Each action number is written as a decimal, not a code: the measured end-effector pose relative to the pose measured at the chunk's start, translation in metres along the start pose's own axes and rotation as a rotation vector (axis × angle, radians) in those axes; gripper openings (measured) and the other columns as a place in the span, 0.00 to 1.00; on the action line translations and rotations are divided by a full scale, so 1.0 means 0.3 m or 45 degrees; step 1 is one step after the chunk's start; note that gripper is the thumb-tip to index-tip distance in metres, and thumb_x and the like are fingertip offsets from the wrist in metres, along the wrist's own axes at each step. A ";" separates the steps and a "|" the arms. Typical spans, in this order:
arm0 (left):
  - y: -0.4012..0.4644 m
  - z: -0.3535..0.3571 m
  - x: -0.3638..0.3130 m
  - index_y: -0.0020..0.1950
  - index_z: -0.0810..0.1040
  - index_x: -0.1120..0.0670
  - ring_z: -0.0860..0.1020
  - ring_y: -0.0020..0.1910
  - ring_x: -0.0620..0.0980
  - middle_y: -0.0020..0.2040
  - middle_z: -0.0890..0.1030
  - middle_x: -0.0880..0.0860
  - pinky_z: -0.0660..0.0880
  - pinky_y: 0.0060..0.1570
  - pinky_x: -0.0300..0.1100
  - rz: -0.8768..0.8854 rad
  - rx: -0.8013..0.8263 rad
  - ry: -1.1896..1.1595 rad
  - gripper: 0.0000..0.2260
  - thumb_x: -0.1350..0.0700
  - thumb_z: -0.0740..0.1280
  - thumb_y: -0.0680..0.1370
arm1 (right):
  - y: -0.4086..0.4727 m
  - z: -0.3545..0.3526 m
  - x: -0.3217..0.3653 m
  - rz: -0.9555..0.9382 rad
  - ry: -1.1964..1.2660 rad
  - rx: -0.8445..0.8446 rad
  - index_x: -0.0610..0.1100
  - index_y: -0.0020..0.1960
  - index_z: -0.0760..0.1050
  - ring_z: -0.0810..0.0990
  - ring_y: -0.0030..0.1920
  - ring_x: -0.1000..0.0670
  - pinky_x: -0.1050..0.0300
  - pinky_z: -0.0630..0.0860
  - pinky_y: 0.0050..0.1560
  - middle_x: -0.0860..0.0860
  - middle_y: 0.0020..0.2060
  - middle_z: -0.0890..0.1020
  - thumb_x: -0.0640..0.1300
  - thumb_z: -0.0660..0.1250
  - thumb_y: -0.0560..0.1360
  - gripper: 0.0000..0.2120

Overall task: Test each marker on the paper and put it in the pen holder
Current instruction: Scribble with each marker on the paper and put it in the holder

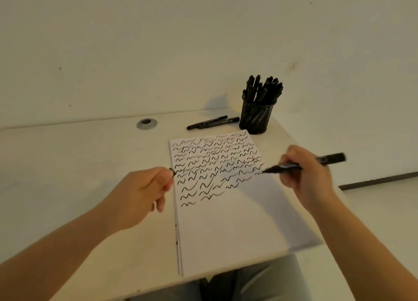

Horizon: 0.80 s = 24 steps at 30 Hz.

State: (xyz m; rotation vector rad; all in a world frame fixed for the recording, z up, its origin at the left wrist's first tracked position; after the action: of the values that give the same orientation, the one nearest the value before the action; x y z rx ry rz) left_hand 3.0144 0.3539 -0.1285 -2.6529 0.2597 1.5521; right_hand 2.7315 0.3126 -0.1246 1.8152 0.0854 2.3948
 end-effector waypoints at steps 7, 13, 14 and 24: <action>0.029 0.107 0.016 0.34 0.71 0.45 0.79 0.32 0.47 0.28 0.79 0.43 0.76 0.41 0.51 0.063 0.022 0.265 0.14 0.48 0.55 0.79 | -0.044 0.030 -0.100 0.087 -0.581 -0.177 0.46 0.37 0.78 0.76 0.33 0.66 0.66 0.67 0.36 0.55 0.29 0.83 0.53 0.62 0.76 0.14; 0.036 0.110 0.062 0.34 0.72 0.46 0.77 0.32 0.44 0.28 0.78 0.43 0.74 0.38 0.43 0.053 -0.123 0.183 0.15 0.51 0.56 0.80 | -0.088 -0.025 -0.131 0.263 -0.412 -0.368 0.49 0.38 0.79 0.78 0.43 0.56 0.58 0.64 0.41 0.54 0.31 0.84 0.56 0.61 0.74 0.14; 0.039 0.113 0.068 0.34 0.72 0.46 0.77 0.32 0.44 0.28 0.78 0.43 0.72 0.37 0.40 0.049 -0.122 0.170 0.15 0.52 0.56 0.80 | -0.092 -0.027 -0.134 0.275 -0.397 -0.382 0.49 0.38 0.79 0.79 0.44 0.56 0.58 0.64 0.41 0.54 0.31 0.84 0.56 0.61 0.74 0.14; 0.102 0.120 -0.007 0.35 0.71 0.45 0.74 0.27 0.41 0.28 0.78 0.45 0.69 0.31 0.38 0.206 -0.175 0.236 0.14 0.47 0.55 0.79 | -0.029 0.117 -0.080 0.075 -0.416 0.097 0.48 0.31 0.76 0.65 0.22 0.56 0.63 0.62 0.24 0.55 0.20 0.71 0.43 0.67 0.72 0.11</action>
State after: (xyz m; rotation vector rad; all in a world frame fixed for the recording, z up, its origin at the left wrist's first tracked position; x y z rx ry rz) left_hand 2.9771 0.3288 -0.1433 -2.9550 0.3996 1.4127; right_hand 2.7721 0.3167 -0.1391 2.2459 0.0907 2.1225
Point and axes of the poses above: each hand's wrist, its own y-axis towards the middle knuckle, its own z-axis out of the palm, x = y × z, the point moved 7 cm from there along y, towards the middle knuckle
